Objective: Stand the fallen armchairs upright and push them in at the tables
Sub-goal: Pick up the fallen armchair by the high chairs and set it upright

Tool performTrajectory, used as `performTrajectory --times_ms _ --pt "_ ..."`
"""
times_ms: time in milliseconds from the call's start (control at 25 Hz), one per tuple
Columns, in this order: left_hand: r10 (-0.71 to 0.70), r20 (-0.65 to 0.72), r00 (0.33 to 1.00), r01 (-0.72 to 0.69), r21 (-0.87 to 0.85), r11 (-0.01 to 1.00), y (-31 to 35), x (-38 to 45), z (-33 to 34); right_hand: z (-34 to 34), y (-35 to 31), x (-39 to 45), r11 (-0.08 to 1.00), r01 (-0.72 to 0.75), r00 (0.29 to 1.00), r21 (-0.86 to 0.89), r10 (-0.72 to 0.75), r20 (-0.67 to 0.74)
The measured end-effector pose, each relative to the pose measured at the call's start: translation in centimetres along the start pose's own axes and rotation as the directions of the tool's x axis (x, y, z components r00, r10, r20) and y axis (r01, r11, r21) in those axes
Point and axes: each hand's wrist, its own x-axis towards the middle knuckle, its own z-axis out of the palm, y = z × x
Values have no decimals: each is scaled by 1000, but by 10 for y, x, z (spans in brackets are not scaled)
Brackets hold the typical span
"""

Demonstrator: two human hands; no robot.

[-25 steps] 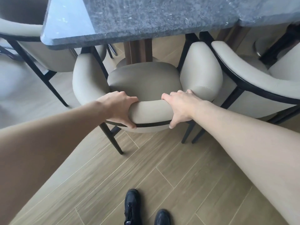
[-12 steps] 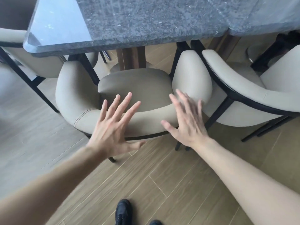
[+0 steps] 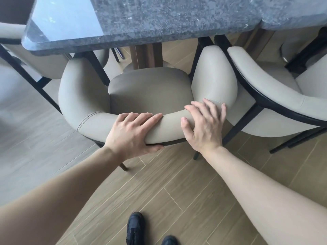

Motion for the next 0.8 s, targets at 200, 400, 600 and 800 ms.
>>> performTrajectory --times_ms 200,400,600,800 --pt "-89 257 962 120 -110 987 4 7 -22 -25 -5 7 998 -39 950 -40 50 309" --pt "-208 223 952 286 -411 866 8 2 -91 -90 -54 27 974 -213 852 72 149 503" --pt "-369 48 928 328 -572 751 9 -11 -196 -179 -141 34 911 -137 931 389 -16 365" --pt "-610 -43 791 283 -858 428 22 -34 -288 -253 -210 28 720 -149 974 678 -12 226"
